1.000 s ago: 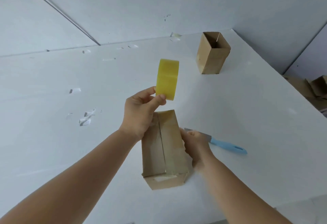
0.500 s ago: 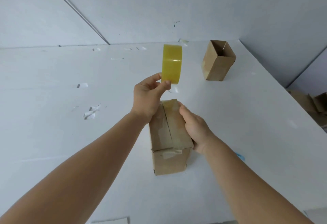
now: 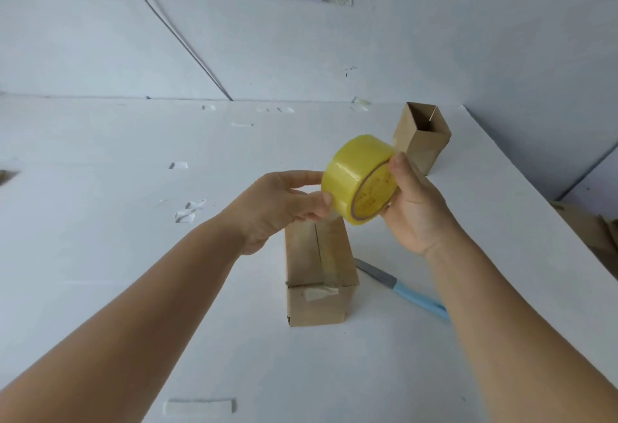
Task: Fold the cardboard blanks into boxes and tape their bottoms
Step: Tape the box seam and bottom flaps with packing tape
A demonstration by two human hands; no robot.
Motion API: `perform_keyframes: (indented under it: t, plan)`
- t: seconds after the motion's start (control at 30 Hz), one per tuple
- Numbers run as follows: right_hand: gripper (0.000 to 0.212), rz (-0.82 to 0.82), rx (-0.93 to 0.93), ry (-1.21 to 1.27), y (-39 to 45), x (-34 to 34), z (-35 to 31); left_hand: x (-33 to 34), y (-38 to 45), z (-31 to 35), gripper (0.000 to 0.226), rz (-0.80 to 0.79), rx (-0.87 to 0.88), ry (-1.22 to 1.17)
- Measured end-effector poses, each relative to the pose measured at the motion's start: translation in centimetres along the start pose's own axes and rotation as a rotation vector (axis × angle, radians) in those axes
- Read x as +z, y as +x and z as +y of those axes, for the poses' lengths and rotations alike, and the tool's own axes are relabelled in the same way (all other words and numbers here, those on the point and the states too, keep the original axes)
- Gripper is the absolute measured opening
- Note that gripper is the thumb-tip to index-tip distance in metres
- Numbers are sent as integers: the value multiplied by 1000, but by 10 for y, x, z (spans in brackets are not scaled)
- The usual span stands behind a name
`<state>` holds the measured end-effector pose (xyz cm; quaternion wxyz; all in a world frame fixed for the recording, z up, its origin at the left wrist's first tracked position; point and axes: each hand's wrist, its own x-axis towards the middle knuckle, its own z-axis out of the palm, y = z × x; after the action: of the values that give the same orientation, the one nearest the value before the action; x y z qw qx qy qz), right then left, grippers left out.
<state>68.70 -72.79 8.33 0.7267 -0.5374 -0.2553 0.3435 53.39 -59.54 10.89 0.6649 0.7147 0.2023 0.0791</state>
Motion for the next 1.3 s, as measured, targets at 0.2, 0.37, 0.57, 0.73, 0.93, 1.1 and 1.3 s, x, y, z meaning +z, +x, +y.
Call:
perform_keyframes:
  t: [0.2, 0.37, 0.57, 0.73, 0.93, 1.1, 1.3]
  plan:
    - [71, -176, -68, 22, -16, -2, -3, -4, -17, 3, 14, 1, -256, 194]
    - [64, -167, -40, 46, -25, 4, -8, 3, -28, 1, 12, 12, -284, 143]
    - [18, -57, -49, -134, -37, 9, -12, 8, -43, -10, 14, 144, -267, 181]
    - [11, -33, -199, -633, -43, -15, -18, -12, -55, -12, 8, 208, -314, 344]
    - [21, -5, -145, -1080, -53, -25, -20, -16, -52, -20, 13, 159, -320, 457]
    - [28, 16, -74, -1122, -59, -28, -16, -19, -48, -24, 10, 123, -318, 476]
    - [21, -14, -57, -1128, -58, -30, -3, -26, -43, -31, 18, 108, -341, 455]
